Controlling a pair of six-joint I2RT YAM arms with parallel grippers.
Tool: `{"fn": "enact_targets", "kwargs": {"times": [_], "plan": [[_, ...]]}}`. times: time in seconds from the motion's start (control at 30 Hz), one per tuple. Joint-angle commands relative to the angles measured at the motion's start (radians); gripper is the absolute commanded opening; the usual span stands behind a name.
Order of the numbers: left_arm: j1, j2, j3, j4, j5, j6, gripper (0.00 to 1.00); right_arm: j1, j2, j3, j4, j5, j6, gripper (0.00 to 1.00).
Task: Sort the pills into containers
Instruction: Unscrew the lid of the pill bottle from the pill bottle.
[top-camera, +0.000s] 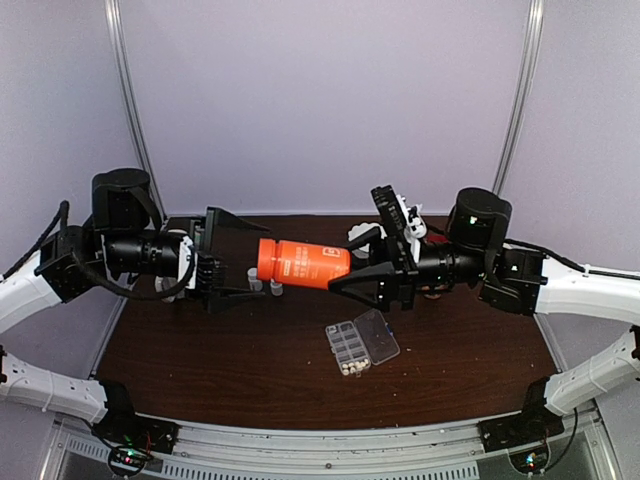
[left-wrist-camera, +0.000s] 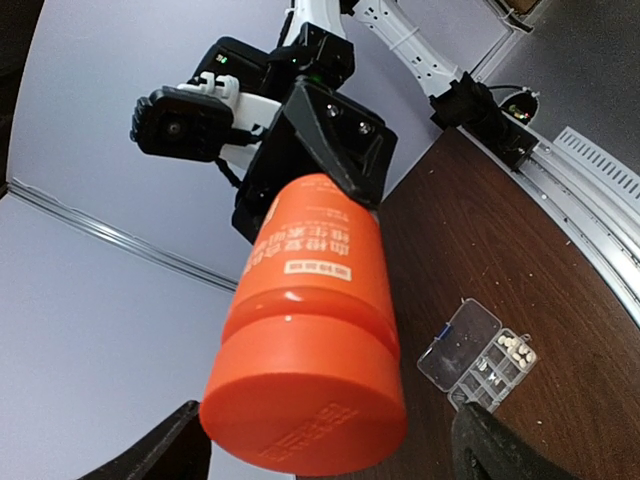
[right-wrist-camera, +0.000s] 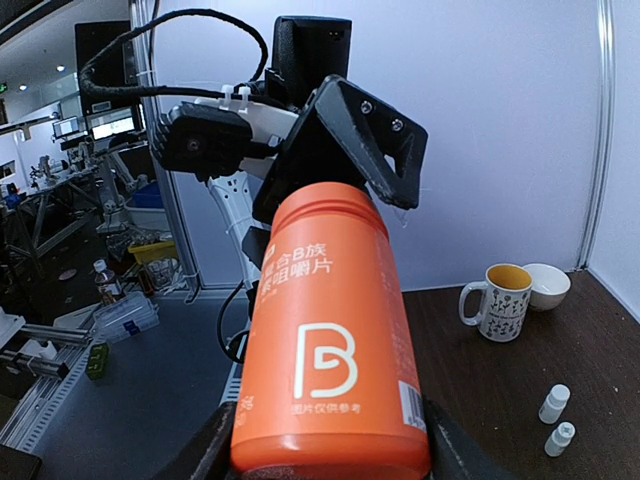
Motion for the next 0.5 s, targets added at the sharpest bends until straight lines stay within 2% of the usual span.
{"fn": "enact_targets", "kwargs": {"times": [0.0,0.33,0.47], "plan": [[-0.012,0.006,0.023,0.039,-0.021,0.011,0.86,-0.002,0.004,0.026,0.061,-0.004,0.021,0.10],[-0.025,-0.011,0.003,0.109,-0.024,-0.005,0.88,-0.003,0.011,0.023,0.060,-0.015,0.026,0.10],[-0.025,-0.019,0.001,0.109,-0.022,-0.006,0.76,-0.003,0.009,0.025,0.062,-0.016,0.029,0.10]]}}
